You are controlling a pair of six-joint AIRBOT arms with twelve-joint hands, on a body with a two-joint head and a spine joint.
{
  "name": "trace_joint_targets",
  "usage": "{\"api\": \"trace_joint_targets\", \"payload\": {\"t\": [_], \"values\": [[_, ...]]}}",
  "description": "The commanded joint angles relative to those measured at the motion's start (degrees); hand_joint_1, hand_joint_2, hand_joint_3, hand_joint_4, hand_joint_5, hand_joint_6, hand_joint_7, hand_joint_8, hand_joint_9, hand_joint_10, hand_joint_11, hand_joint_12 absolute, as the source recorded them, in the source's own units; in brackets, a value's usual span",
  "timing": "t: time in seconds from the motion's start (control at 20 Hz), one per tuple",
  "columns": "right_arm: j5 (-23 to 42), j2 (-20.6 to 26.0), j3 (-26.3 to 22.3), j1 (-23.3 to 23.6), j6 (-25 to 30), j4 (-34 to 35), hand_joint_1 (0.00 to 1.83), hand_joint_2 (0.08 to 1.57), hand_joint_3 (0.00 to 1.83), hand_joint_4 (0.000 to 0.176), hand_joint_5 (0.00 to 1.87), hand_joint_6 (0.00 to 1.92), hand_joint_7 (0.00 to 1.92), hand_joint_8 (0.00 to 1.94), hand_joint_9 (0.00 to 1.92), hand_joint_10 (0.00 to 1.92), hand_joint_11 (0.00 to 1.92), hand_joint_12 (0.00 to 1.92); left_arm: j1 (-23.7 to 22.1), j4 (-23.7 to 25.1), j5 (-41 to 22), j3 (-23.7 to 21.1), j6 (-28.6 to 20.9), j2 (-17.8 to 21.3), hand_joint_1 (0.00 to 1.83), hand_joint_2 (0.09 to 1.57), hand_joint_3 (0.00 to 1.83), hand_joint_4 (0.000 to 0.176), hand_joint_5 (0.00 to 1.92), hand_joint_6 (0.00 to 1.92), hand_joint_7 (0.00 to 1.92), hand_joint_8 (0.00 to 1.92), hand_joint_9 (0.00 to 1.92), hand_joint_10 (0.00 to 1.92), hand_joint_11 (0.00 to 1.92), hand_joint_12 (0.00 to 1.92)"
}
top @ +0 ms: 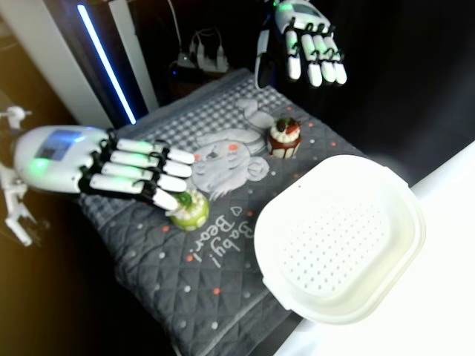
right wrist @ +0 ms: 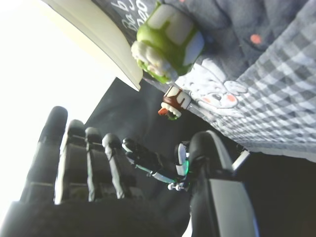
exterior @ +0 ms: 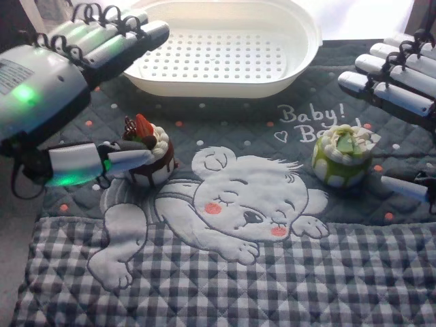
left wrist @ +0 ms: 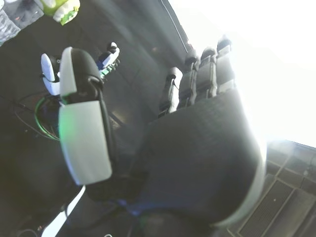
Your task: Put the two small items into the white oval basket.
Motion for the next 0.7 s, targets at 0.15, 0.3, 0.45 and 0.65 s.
{"api": "trace_joint_targets", "payload": {"t": [0.15,0.3,0.45,0.65], "values": [[5.50,-1.50,1.66,0.49,-0.27,1.30,0.60,1.17,0.01,0.054,0.00,0.00,0.00,0.00,0.00,0.00,0.00,0.00,-1.02,-0.54,-2.41,1.53,0.04,-1.69,0.74,1.11,0.00,0.047,0.00,0.00,0.00,0.00,0.00,0.00,0.00,0.22],[2.35,-4.01,3.76,1.12,-0.26,2.80,0.63,1.16,0.01,0.065,0.00,0.00,0.00,0.00,0.00,0.00,0.00,0.00,-2.43,-2.70,3.66,4.91,-0.43,-5.88,0.81,1.09,0.00,0.023,0.01,0.00,0.00,0.00,0.00,0.00,0.00,0.52],[-2.58,-7.47,6.24,3.71,-0.26,2.88,0.73,1.15,0.00,0.076,0.00,0.00,0.00,0.00,0.01,0.00,0.01,0.01,-2.37,-5.74,6.56,7.41,-1.03,-8.51,0.80,1.10,0.00,0.000,0.05,0.01,0.05,0.01,0.08,0.03,0.00,0.93],[-6.28,-10.84,8.63,5.13,-0.26,2.92,0.89,1.14,0.00,0.027,0.07,0.01,0.10,0.01,0.15,0.01,0.00,0.49,-2.16,-8.94,10.95,10.61,-1.04,-11.67,0.94,1.11,0.00,0.009,0.17,0.02,0.12,0.01,0.12,0.03,0.00,0.96]]}}
